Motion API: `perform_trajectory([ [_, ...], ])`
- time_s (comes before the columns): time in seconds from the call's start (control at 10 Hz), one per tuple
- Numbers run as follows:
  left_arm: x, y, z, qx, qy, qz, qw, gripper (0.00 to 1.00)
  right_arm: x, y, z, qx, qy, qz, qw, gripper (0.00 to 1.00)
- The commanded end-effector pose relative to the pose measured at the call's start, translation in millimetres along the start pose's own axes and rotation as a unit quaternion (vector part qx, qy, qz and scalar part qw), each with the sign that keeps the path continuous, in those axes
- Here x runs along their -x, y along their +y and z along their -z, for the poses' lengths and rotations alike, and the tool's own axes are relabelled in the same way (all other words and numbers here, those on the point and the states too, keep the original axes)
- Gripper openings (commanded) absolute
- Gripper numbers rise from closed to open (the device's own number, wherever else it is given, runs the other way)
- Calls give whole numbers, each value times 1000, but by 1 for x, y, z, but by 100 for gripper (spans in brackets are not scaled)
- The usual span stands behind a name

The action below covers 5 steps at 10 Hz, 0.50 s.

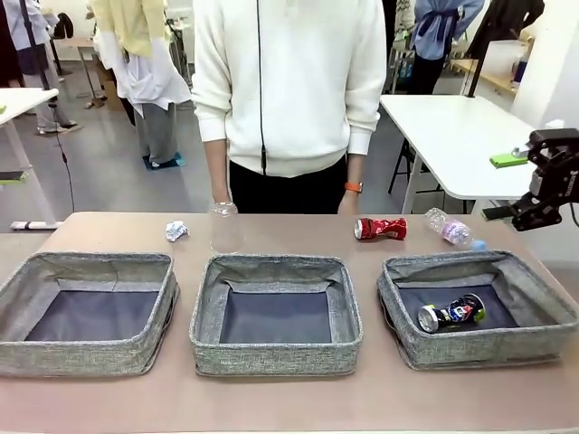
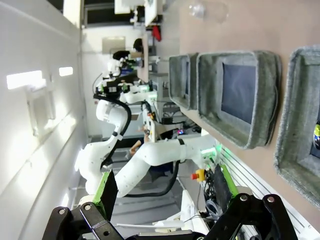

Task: Sort the waste into the appropriate baskets.
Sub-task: Place the picked waste into the Fabric basket indicated by the person, then pick up the waste item pointed out by the person.

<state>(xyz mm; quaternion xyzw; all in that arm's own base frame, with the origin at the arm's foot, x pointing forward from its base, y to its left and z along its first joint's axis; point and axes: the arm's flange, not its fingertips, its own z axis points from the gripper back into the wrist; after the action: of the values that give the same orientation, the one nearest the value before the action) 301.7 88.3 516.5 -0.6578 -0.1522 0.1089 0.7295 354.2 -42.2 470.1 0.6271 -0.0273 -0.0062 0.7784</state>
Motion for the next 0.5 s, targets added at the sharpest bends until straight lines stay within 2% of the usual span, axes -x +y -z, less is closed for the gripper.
perform_trajectory([
  [0.0,1,-1,0,12,0,0,1000,100,1,1,1,-2,6,-2,1000,100],
  [0.4,1,-1,0,12,0,0,1000,100,1,1,1,-2,6,-2,1000,100],
])
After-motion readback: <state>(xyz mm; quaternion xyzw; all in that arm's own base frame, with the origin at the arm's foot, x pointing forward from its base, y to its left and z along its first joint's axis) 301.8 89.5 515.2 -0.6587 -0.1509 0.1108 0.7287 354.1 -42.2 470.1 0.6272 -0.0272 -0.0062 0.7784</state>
